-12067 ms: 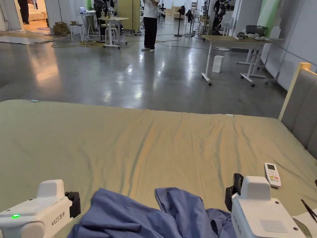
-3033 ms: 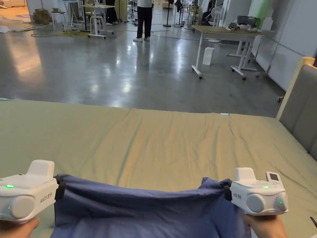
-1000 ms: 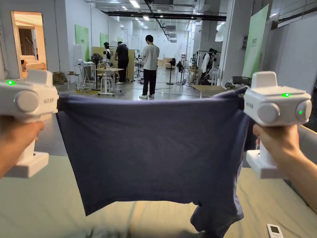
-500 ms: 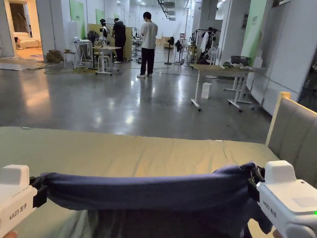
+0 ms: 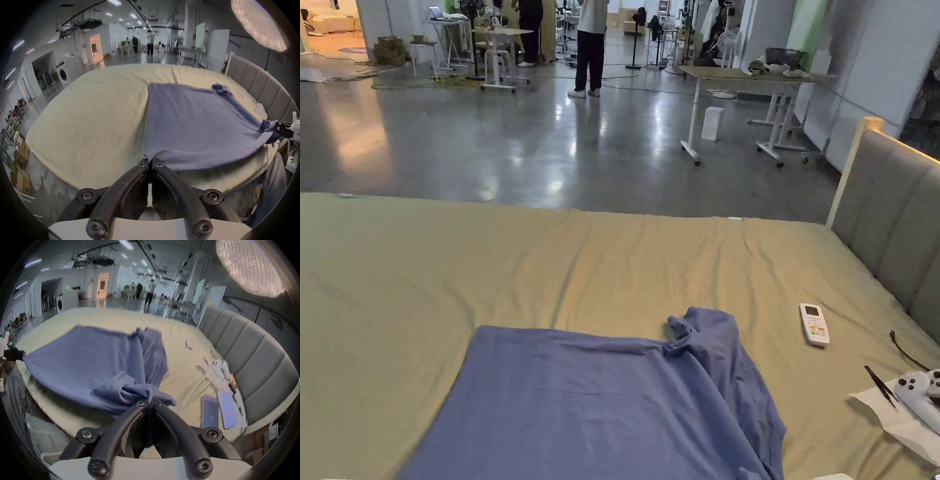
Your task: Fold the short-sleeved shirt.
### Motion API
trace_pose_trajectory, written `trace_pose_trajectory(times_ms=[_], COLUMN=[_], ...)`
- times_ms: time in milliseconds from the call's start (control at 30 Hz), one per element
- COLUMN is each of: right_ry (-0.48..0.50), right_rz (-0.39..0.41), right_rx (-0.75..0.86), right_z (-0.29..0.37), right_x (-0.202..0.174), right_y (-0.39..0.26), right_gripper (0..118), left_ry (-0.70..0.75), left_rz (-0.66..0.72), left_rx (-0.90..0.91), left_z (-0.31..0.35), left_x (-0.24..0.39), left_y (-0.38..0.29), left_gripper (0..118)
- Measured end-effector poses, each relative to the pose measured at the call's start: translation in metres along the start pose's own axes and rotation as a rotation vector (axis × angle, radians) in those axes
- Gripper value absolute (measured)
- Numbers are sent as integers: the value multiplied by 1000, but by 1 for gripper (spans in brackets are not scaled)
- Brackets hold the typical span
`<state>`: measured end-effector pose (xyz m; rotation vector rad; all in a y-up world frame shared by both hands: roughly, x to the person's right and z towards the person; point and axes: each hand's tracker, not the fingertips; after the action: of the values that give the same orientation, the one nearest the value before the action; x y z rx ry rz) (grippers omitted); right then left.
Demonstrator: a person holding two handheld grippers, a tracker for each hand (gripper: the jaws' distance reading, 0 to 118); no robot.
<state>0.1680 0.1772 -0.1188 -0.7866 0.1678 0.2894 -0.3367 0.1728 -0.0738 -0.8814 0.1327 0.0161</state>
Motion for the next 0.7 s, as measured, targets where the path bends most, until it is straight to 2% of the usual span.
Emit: trace_pose_trajectory(times_ms=[67,200,267,300,367,400,433,533,700], right_ry=[-14,24,23,25,23,29,29,2,-73], right_rz=[33,-14,-31,-44,-81,-112,-129,-157,-193], right_rx=[-24,-80,-79,-72,-39,5,53,195,406], right_z=[-12,-26,-20,-16,-8,1,10,30,40], right_x=[-6,-7,-4,-3,5,12,16,27,33], right_y=[-7,-17,-15,-15,-11,-5,0,22,50], right_gripper=[3,4,8,19,52,70,78,88,88], left_ry=[5,12,14,10,12,10,-8,-23,-81], left_rz=[-35,-25,-15,-14,-6,16,36,75,127], left_rx=[-57,-136,-148,-159,-157,-127,-84,46,308], left_z=[-12,-32,-40,-43,-39,-32,-25,-5,33], left_x=[3,6,6,4,5,4,4,7,22], left_y=[-3,-8,-13,-18,-13,-9,-3,20,62], left_gripper=[4,4,4,4,9,20,29,58,60])
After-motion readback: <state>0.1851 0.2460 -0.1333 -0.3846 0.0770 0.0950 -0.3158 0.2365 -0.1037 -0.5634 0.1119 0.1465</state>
